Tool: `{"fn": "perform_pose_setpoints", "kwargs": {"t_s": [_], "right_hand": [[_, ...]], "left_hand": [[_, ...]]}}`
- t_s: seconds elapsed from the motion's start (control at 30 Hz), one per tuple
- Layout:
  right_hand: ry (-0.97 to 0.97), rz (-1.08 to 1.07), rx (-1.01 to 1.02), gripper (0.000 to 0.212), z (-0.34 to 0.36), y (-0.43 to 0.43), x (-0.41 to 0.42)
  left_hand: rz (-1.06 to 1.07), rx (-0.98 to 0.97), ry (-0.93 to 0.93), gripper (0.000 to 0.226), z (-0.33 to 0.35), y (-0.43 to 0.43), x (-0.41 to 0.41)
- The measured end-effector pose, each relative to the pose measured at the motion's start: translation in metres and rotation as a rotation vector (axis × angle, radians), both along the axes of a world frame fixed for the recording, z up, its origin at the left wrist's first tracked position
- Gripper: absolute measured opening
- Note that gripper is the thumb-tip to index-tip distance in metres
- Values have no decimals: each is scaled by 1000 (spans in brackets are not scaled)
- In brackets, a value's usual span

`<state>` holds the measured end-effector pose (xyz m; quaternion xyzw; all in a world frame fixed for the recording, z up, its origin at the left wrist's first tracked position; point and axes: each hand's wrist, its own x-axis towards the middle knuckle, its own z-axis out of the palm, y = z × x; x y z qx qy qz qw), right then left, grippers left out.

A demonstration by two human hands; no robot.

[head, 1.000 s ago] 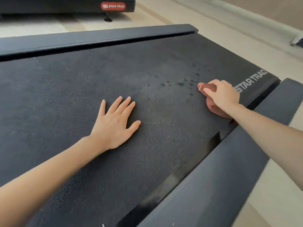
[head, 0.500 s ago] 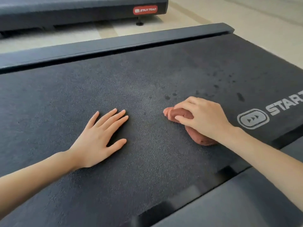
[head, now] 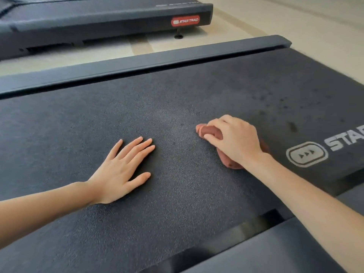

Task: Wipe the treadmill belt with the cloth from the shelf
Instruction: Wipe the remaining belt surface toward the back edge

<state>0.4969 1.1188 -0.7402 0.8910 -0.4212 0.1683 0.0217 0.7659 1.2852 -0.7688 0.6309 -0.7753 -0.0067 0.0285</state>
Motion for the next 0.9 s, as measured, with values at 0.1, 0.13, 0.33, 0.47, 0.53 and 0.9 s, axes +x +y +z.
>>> {"fn": "perform_pose_setpoints", "kwargs": {"t_s": [0.1,0.13,0.33,0.47,0.53,0.9], "right_hand": [[-8,186,-26,38,-1,49,3],[-6,236,-26,39,-3,59,-1],[-10,57,-31,32,-2,14,-10],[20,-329,80,29,3,-48,19],[43,-348,70,30,3,-55,48],[-23,184,-55,29,-4,64,82]], "left_hand": [[-7,-12,20,68,-1,0,0],[-5,-20,21,68,-1,0,0],[29,-43,-53,72,11,-31,21],[135,-16,72,83,3,-52,33],[135,-20,124,82,-1,-54,33],[138,-47,140,87,-3,-53,34]]}}
